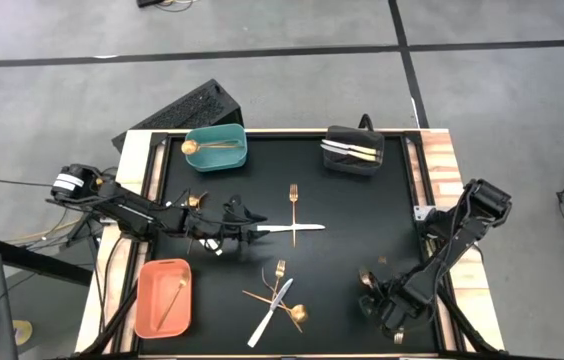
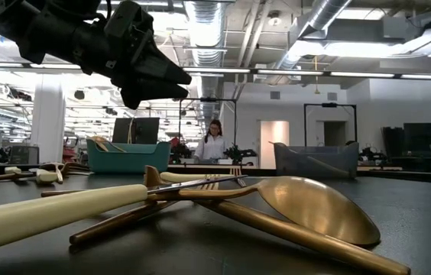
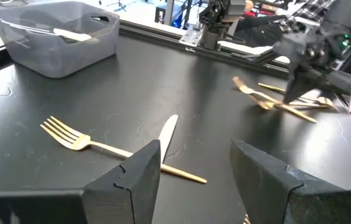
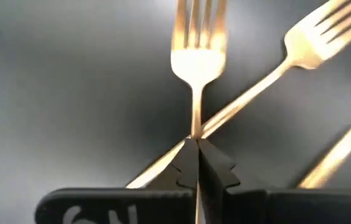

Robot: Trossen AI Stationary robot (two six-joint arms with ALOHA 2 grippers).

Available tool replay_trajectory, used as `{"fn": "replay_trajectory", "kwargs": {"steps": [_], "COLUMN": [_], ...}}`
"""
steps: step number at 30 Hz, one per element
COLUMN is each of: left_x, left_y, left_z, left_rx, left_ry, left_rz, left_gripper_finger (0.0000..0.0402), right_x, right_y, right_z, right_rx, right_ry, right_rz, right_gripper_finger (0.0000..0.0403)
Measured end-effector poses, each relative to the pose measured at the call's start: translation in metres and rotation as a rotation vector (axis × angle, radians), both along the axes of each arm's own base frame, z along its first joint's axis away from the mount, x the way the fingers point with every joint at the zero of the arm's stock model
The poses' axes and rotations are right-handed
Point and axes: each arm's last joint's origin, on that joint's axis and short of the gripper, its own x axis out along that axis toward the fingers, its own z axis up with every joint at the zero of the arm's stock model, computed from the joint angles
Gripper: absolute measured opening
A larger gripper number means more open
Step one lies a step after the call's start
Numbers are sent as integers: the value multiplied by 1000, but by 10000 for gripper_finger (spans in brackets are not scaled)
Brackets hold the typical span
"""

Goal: Sort silverware by color (type)
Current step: Put the gold fork into the orange bin

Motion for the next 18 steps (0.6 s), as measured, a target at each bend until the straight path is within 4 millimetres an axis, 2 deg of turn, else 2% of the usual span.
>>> {"fn": "replay_trajectory", "kwargs": {"steps": [11,18], "left_x": [-9,-12], "left_y": [-1,-7], "left_z": [3,12], "left_rx": [-68,-50], "left_ry": [52,-5], "left_rz": [-10,45], "left_gripper_finger": [178,178], "right_x": [25,60], "right_y": [-35,-62], "right_z": [36,47], "right_rx": [-376,-504], "right_ry": [-413,-484], "right_rz": [35,92], "right_gripper_finger": [23,22]}}
